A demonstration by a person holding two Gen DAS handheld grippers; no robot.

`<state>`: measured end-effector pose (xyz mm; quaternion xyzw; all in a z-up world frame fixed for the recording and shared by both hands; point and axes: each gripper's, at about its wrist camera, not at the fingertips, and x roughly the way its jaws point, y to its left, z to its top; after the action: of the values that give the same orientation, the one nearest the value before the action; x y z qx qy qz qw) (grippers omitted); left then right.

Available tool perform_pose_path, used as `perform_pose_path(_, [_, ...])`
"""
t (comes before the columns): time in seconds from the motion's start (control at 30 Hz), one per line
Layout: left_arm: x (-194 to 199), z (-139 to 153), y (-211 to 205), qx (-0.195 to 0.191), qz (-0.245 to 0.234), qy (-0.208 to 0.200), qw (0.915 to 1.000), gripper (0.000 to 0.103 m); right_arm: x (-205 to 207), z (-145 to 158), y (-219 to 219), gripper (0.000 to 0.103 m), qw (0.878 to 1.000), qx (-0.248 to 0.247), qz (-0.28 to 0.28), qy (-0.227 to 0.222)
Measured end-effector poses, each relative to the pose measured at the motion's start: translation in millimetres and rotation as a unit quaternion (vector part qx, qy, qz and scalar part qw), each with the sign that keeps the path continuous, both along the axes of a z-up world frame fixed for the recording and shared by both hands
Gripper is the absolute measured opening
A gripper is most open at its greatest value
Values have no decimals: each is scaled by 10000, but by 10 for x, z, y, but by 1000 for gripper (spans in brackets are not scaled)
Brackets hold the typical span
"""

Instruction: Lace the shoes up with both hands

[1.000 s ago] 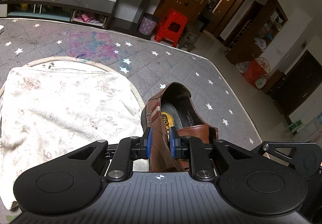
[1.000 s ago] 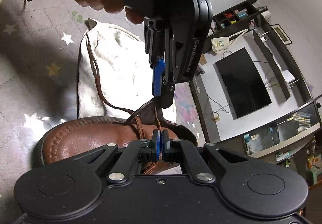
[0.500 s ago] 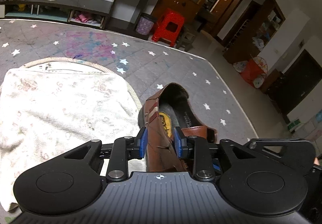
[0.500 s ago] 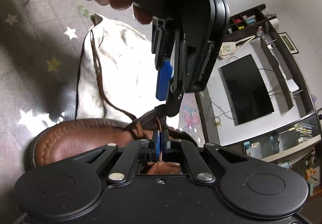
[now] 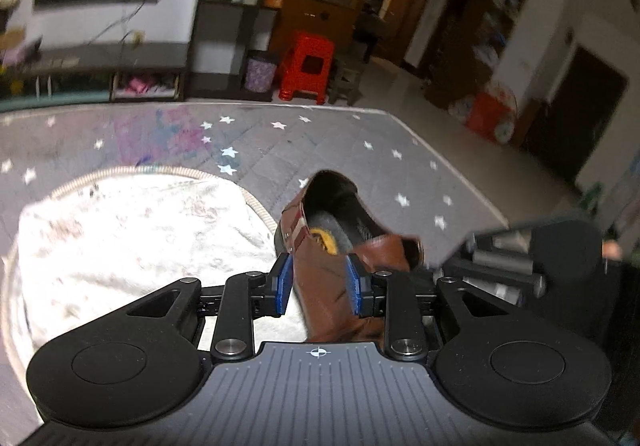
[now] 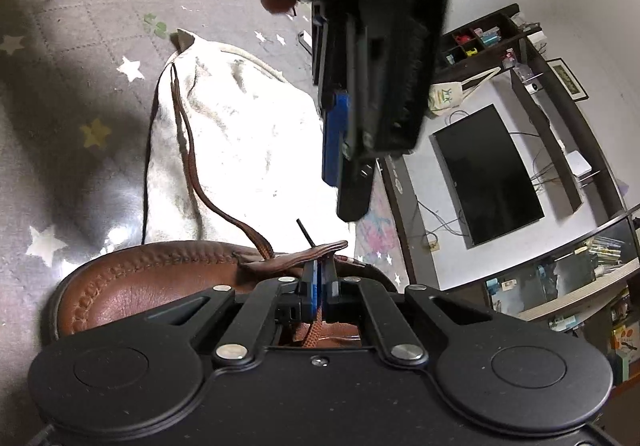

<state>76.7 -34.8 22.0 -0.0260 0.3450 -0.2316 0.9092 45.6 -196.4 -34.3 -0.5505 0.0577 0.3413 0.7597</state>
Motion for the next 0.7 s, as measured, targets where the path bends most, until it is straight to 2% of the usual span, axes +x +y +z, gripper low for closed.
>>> perform_pose_path(0.07, [-63, -19, -106, 401, -206, -167, 9988, 29, 1, -5, 3, 2, 10000, 9, -7, -4])
perform_pose_path(0.23, [-105, -73, -340, 1000, -522, -431, 9927, 29, 3, -18, 10, 2, 10000, 31, -26, -14])
perform_pose_path(0.3, [-97, -93, -400, 1174, -584, -497, 9901, 21, -20, 23, -41, 2, 10000, 34, -35, -7])
perform_pose_path(0.43, [-92, -171, -562, 1786, -885, -743, 9771, 19, -14, 27, -42, 2, 10000, 34, -26, -9])
perform_pose_path(0.6, [-101, -265, -704, 2319, -1170, -952, 9610, 16, -5, 27, -38, 2, 10000, 37, -2, -18])
perform_pose_path(0.7, [-89, -305, -730, 2407, -1177, -999, 9582, 8, -136, -37, -48, 1, 10000, 44, -7, -43])
